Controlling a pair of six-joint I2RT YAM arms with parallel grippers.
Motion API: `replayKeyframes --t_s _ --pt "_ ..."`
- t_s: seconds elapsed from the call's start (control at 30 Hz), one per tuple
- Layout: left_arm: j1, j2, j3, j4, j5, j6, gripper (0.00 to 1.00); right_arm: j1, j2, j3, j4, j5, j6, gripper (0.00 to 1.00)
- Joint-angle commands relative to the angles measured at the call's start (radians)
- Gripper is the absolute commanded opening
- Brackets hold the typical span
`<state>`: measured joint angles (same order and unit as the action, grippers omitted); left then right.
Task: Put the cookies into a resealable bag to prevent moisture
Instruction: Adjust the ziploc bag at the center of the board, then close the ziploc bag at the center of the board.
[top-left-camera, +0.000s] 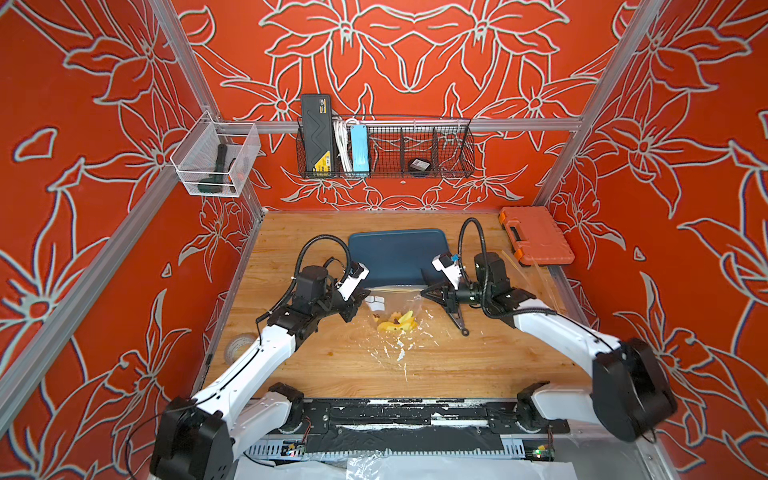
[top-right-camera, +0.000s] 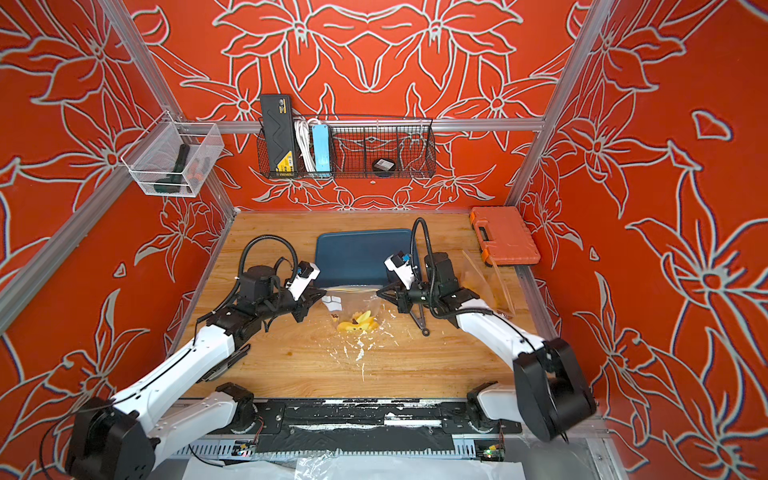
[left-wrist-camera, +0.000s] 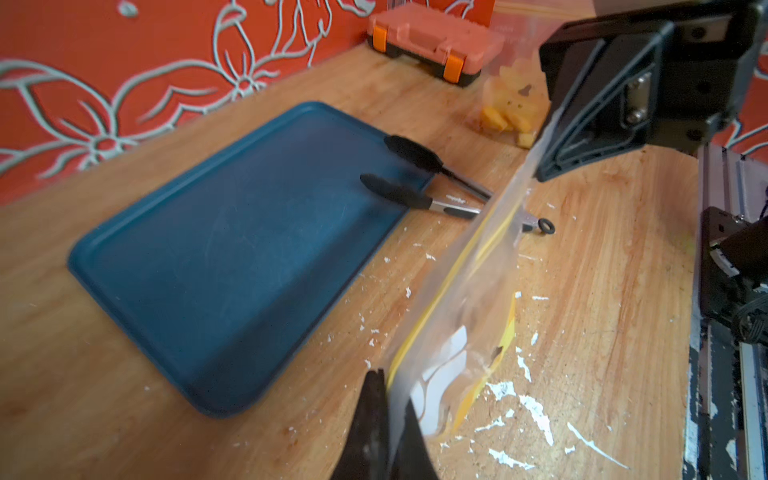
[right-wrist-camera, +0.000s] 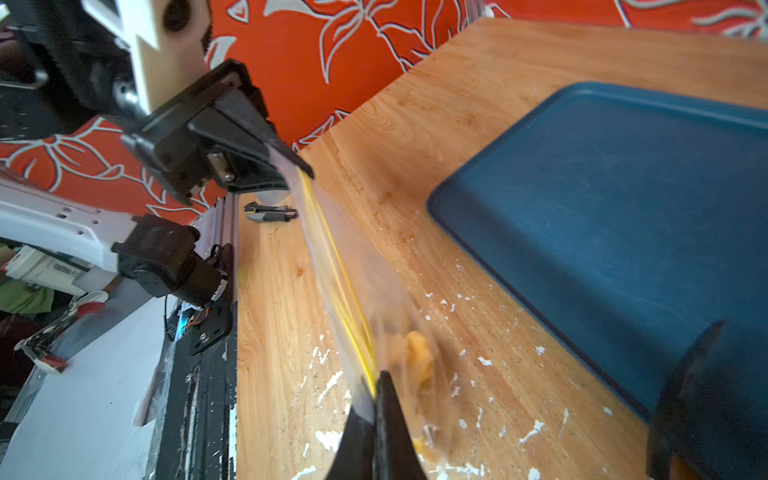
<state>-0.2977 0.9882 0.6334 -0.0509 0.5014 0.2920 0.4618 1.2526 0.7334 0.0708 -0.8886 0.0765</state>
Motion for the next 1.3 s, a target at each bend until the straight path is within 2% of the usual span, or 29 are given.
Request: replayKeyframes --t_s 0.0,0.2,0.33,0.57,0.67,0.83,0.93,1.13,1.17,1.2,1.27 --pt "0.020 -0.059 -0.023 0.030 -0.040 0.004 0.00 0.049 -0.097 -0.026 -0.141 0.115 -0.016 0.00" --pt "0.019 -0.049 -0.035 0.037 0.042 0.014 0.00 0.182 -0.122 -0.013 -0.250 0.257 -0.033 0.00" --pt "0.018 -0.035 -0.042 0.039 0.062 0.015 0.00 0.196 -0.108 -0.012 -0.297 0.335 -0.036 0.00" --pt "0.019 -0.008 -0.039 0.045 0.083 0.015 0.00 0.210 -0.056 0.061 -0.380 0.332 -0.072 0.32" --pt "0.019 -0.008 -0.037 0.044 0.083 0.015 0.00 0.217 -0.039 0.089 -0.400 0.338 -0.088 0.39" --pt "0.019 -0.008 -0.037 0.046 0.080 0.015 0.00 0.225 -0.021 0.150 -0.456 0.368 -0.121 0.39" --pt "0.019 -0.008 -0.037 0.046 0.078 0.015 0.00 0.234 -0.009 0.177 -0.495 0.384 -0.149 0.37" --pt "0.019 -0.008 -0.037 0.046 0.078 0.015 0.00 0.240 0.000 0.189 -0.500 0.373 -0.168 0.26" --pt "0.019 -0.008 -0.037 0.046 0.078 0.015 0.00 0.240 0.003 0.191 -0.502 0.373 -0.170 0.05" --pt "0.019 -0.008 -0.037 0.045 0.078 0.014 0.00 0.241 0.004 0.192 -0.502 0.374 -0.172 0.00" --pt "0.019 -0.008 -0.035 0.046 0.077 0.015 0.00 0.242 0.001 0.195 -0.502 0.360 -0.179 0.00"
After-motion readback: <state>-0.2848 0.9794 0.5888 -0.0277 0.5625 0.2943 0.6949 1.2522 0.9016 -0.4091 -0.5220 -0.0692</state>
